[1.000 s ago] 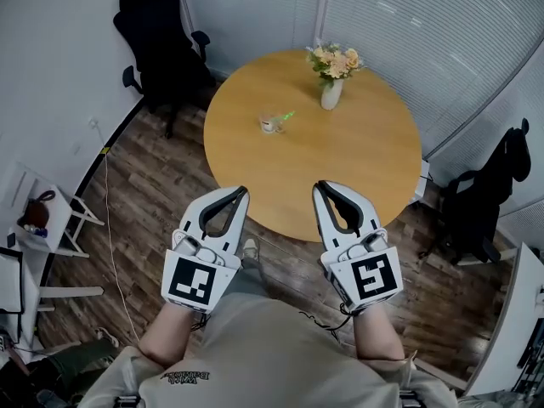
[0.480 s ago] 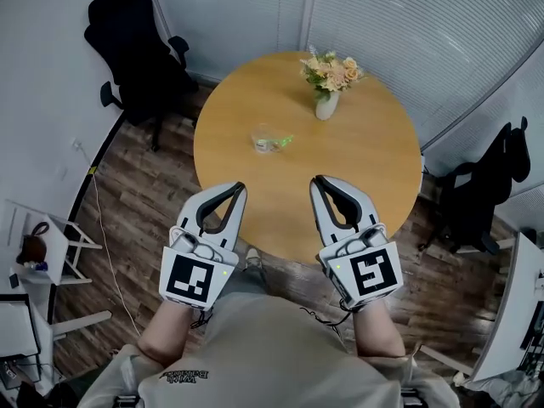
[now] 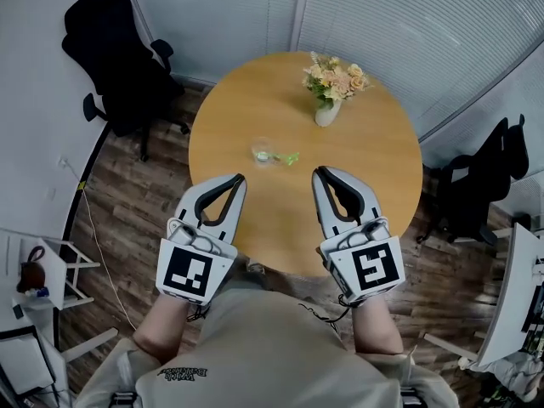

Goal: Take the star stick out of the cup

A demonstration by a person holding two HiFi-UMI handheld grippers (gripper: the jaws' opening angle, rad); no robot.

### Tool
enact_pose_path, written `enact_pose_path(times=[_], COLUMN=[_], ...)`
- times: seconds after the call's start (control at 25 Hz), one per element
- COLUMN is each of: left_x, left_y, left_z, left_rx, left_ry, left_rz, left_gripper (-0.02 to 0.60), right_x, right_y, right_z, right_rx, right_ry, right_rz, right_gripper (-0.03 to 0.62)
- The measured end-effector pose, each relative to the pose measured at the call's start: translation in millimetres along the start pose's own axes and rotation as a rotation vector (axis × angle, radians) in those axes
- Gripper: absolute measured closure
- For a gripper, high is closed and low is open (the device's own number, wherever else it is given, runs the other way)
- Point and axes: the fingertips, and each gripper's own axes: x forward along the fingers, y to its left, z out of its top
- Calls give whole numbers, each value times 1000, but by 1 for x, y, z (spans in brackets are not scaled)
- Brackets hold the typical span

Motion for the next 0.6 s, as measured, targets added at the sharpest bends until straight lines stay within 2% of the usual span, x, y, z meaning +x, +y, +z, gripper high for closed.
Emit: enact_pose_path(times=[0.2, 0.36, 0.6], left_x=[12, 20, 33], left_y=[16, 23, 25], left_z=[4, 3, -3], left_rx=[3, 7, 0], left_ry=[-17, -17, -1], left_rz=[-36, -62, -65], left_gripper=[558, 558, 558], right_x=[17, 29, 37], right_y=[-12, -21, -22], right_z=[6, 4, 6], right_rx=[14, 18, -2], right_ry=[-32, 4, -45], right_rz=[-61, -100, -37], right_gripper=[556, 556, 556])
